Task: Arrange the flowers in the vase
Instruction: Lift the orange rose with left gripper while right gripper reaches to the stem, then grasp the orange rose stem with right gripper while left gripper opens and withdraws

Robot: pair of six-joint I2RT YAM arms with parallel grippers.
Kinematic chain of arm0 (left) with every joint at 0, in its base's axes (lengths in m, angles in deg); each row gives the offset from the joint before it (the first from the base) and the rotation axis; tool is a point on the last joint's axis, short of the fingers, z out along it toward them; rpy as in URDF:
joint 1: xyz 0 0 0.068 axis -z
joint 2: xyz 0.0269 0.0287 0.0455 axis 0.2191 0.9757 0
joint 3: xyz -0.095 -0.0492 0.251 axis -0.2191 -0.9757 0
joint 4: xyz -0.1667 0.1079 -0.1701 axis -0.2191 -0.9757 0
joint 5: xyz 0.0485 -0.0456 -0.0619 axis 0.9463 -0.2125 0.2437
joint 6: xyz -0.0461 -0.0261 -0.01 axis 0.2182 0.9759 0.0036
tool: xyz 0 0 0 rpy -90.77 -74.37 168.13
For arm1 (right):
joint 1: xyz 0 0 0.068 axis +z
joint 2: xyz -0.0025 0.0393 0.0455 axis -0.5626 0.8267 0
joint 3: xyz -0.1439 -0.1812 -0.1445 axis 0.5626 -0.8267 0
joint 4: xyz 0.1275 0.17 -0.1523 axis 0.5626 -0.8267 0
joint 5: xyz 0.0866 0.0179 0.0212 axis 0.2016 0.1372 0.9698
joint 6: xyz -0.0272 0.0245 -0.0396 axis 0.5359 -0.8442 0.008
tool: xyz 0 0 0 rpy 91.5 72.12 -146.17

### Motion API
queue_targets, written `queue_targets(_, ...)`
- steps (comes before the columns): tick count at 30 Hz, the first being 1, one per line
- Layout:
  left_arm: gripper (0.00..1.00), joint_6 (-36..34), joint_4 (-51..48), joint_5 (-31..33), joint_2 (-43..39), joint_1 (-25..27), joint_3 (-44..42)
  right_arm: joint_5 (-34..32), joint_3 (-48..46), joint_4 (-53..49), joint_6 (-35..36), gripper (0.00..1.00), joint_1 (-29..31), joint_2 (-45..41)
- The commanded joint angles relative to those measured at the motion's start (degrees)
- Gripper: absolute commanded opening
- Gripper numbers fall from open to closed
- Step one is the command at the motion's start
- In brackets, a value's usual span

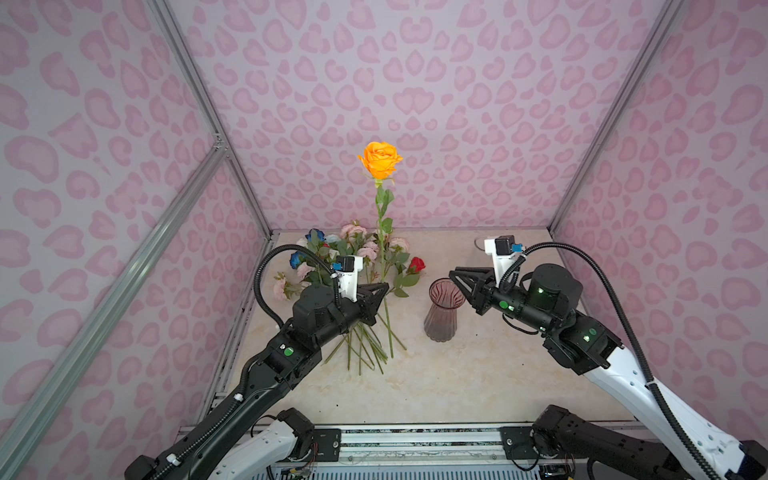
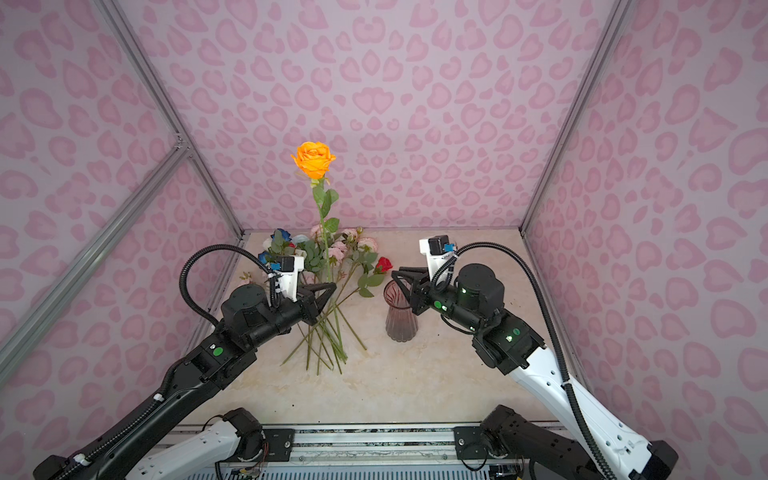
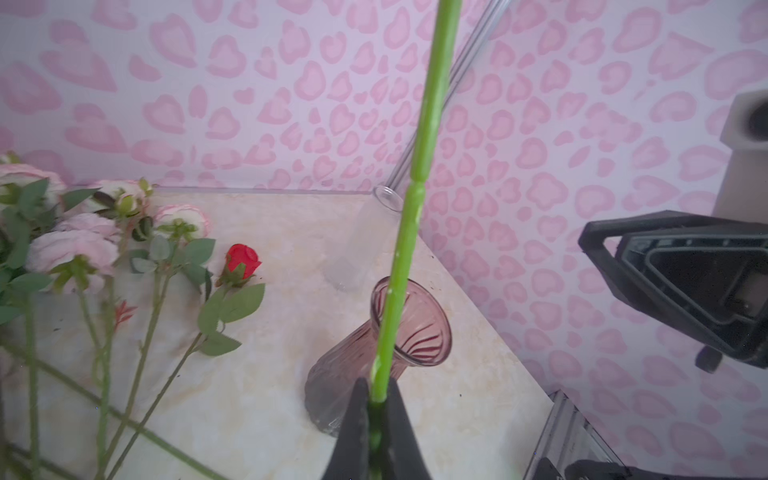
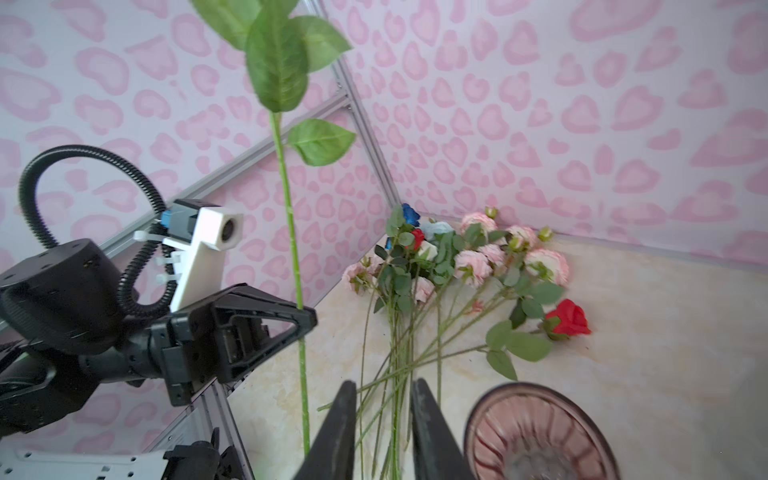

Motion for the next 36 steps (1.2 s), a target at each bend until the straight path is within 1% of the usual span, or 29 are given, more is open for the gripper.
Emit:
queue_targets(1, 0.03, -2.73, 4.46, -0.56, 2.41, 2.99, 2.97, -1.18, 4.98, 0.4, 2.43, 0.33, 2.91, 5.49)
queue_targets(3, 0.03, -3.21, 4.52, 0.48, 3.41, 4.02, 4.15, 1.06, 7.16, 0.99, 1.34, 0.37, 3.78, 8.4)
queue_targets(6, 0.03, -3.38, 5.41, 1.5, 3.83, 5.26, 4.08, 0.92, 7.04, 3.76, 0.46, 0.4, 5.36, 10.36)
queue_targets(8, 0.03, -3.39, 5.87, 2.34, 3.86, 5.62, 3.47, 0.85, 6.99, 4.61, -0.49, 0.4, 5.61, 11.45)
queue_targets(12, 0.03, -3.21, 5.9, 3.05, 4.13, 5.73, 2.54, 1.72, 6.97, 6.16, -1.13, 0.36, 5.94, 12.66)
queue_targets(16, 0.03, -3.12, 6.14, 2.67, 4.23, 5.82, 2.01, -0.08, 6.48, 7.69, -2.07, 0.28, 5.99, 13.75)
queue_targets(20, 0.03, -3.14, 6.16, 2.7, 4.02, 5.91, 1.44, 0.77, 6.74, 10.2, -2.38, 0.23, 6.06, 15.13)
queue_targets(23, 0.03, -3.21, 6.16, 2.72, 3.72, 5.94, 0.69, 0.34, 7.57, 10.19, -2.31, 0.16, 6.01, 16.28)
queue_targets(25, 0.03, -3.3, 6.05, 2.54, 3.35, 5.94, 0.17, 0.21, 8.0, 10.0, -2.06, 0.15, 6.07, 17.03)
queue_targets(26, 0.03, -3.37, 5.94, 2.52, 3.2, 5.94, 0.01, 0.18, 8.04, 10.13, -1.99, 0.13, 6.05, 17.24)
queue_targets(27, 0.03, -3.47, 5.69, 2.65, 2.92, 6.01, -0.2, 0.25, 8.14, 10.26, -2.03, 0.08, 6.05, 17.38)
queue_targets(29, 0.04, -3.54, 5.04, 3.47, 2.52, 6.01, -0.48, 0.32, 8.04, 11.06, -2.27, 0.02, 6.1, 17.51)
queue_targets(30, 0.09, -3.43, 4.78, 4.01, 2.33, 6.01, -0.54, 0.11, 8.04, 11.3, -2.23, 0.0, 6.14, 17.57)
queue_targets(31, 0.15, -3.45, 4.43, 4.59, 2.1, 5.97, -0.68, -0.17, 8.12, 11.4, -2.04, 0.0, 6.29, 17.6)
queue_targets(32, 0.24, -3.5, 3.93, 5.06, 1.87, 5.96, -0.64, -0.81, 8.18, 11.4, -1.78, 0.0, 6.44, 17.56)
queue_targets(34, 0.47, -3.81, 2.67, 6.32, 1.42, 5.99, -0.7, -2.18, 8.28, 10.99, -1.43, 0.0, 6.58, 17.65)
queue_targets(36, 0.58, -3.74, 1.35, 8.2, 0.33, 6.01, -1.21, -2.85, 8.63, 10.46, -1.01, 0.0, 6.58, 17.74)
